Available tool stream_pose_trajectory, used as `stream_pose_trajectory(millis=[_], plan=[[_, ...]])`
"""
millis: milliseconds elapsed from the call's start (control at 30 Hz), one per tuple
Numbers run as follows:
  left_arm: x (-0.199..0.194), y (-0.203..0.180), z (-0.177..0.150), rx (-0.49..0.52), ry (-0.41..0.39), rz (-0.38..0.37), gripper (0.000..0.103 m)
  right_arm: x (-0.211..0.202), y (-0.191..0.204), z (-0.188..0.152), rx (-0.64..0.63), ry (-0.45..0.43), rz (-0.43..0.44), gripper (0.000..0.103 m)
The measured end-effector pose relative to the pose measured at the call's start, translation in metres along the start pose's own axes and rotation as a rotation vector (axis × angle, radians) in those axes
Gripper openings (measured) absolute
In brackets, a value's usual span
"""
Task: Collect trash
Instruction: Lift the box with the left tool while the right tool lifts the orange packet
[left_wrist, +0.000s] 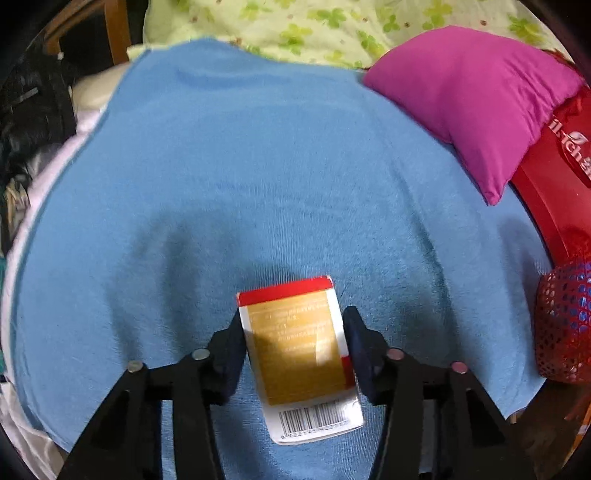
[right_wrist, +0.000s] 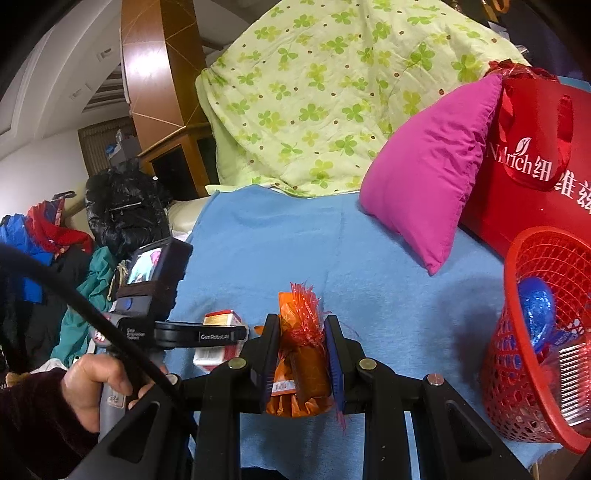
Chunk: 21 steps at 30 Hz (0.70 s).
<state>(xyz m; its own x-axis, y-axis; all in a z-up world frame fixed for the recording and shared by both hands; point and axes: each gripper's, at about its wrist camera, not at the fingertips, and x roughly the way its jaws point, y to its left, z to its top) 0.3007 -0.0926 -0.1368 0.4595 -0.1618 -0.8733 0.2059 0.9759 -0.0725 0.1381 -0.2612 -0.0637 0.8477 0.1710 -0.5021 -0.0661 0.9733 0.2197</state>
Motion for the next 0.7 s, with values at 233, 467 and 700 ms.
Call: stream_pose_trajectory(millis=[233,467,700], plan=[[-0.070,-0.019,0.000,0.094,-0.200,0.065,0.051,-0.021,0.005,0.004,-0.001,-0.046,0.003,0.026],[-0.137,-0.040,-0.010,0.160,-0.375,0.088,0.051,-0.054,0.011,0.009,-0.009,-0.105,-0.002,0.026],[-0.177,-0.055,-0.022,0.193,-0.472,0.075,0.051,-0.089,0.017,0.012,-0.021,-0.166,-0.011,0.026]])
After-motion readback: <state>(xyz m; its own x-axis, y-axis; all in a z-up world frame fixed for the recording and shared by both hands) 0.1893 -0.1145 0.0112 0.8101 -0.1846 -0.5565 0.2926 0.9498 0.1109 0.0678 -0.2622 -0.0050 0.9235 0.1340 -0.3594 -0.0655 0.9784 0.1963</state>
